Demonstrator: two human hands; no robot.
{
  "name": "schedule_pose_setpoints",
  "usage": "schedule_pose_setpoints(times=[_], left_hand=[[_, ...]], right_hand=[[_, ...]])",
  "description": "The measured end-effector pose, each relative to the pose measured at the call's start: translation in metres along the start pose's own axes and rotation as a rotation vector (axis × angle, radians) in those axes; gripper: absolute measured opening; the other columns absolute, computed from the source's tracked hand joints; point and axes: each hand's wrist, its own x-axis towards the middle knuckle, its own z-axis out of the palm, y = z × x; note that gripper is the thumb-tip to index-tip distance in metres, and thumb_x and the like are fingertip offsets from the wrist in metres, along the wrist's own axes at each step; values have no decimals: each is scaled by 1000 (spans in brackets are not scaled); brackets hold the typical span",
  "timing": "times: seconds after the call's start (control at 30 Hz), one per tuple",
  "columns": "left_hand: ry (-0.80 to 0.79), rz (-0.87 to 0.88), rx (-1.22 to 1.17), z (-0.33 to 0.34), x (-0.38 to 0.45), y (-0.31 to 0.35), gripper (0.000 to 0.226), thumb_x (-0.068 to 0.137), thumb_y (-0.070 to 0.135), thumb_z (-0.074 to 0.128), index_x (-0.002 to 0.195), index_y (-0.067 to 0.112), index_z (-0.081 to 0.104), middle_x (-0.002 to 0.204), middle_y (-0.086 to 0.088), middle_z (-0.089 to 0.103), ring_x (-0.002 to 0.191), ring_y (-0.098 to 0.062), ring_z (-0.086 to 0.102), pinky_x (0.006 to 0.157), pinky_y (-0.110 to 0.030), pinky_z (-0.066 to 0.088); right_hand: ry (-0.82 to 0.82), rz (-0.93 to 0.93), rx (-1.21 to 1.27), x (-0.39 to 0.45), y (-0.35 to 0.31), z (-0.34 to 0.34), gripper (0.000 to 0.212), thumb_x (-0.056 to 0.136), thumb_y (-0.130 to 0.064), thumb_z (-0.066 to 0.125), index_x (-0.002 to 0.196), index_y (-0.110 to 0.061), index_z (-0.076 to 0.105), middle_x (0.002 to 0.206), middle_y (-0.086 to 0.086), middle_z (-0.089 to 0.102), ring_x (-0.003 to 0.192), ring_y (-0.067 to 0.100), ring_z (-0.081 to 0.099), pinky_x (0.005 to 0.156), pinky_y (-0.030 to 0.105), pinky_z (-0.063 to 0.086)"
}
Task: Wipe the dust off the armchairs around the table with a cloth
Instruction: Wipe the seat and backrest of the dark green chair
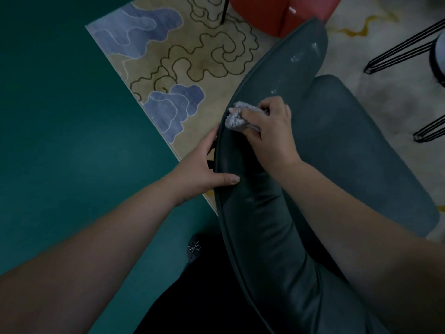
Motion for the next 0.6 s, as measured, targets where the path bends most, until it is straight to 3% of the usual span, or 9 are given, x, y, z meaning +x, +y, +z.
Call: schedule_pose_setpoints(times=[0.1, 0.17, 0.27, 0.33, 0.4, 0.5, 0.6], left_hand=[[6, -12, 52, -4, 13, 4, 115, 63, 28, 86, 152, 30, 14, 150, 14, 34, 131, 3, 40, 103, -35, 45], [-4, -19, 81, -7, 19, 5, 113, 64, 28, 87, 151, 35, 15, 149, 17, 35, 128, 4, 43, 103, -37, 45], [25, -29, 104, -8, 25, 5, 106, 66, 32, 81, 151, 36, 17, 147, 20, 37, 123, 4, 48, 102, -32, 44], [76, -45, 102, -7, 31, 8, 95, 71, 36, 75, 150, 35, 22, 144, 20, 41, 120, 3, 50, 101, -27, 43], [152, -79, 34, -5, 39, 14, 76, 82, 36, 67, 148, 35, 29, 142, 18, 44, 121, 0, 51, 105, -30, 41], [307, -75, -24, 3, 57, 26, 44, 99, 36, 46, 142, 32, 41, 143, 15, 45, 129, 0, 42, 113, -35, 32], [432, -52, 52, 18, 76, 32, 38, 103, 31, 35, 140, 26, 46, 142, 13, 45, 130, -4, 41, 110, -20, 28]], right_hand=[[38, -14, 64, -25, 4, 0, 33, 82, -4, 62, 110, -18, 71, 105, 16, 47, 96, 30, 43, 84, 30, 38], [26, -25, 114, -39, 6, -1, 43, 79, 0, 60, 115, -21, 70, 104, 13, 45, 96, 29, 42, 86, 25, 35], [32, -35, 80, -18, 13, 2, 36, 78, 0, 63, 109, -17, 72, 104, 16, 48, 96, 33, 44, 84, 33, 40], [80, 28, 63, 6, 19, 4, 33, 82, -4, 64, 111, -19, 71, 105, 17, 48, 97, 33, 44, 84, 28, 37], [123, 88, 111, 17, 24, 6, 37, 85, -6, 64, 117, -23, 69, 106, 14, 46, 98, 30, 43, 86, 20, 30], [153, 78, 192, -8, 28, 8, 44, 84, -4, 65, 121, -27, 65, 103, 7, 40, 96, 27, 44, 86, 23, 35], [151, 88, 271, -33, 28, 10, 51, 82, 1, 68, 123, -29, 63, 102, 3, 38, 95, 26, 45, 88, 31, 43]])
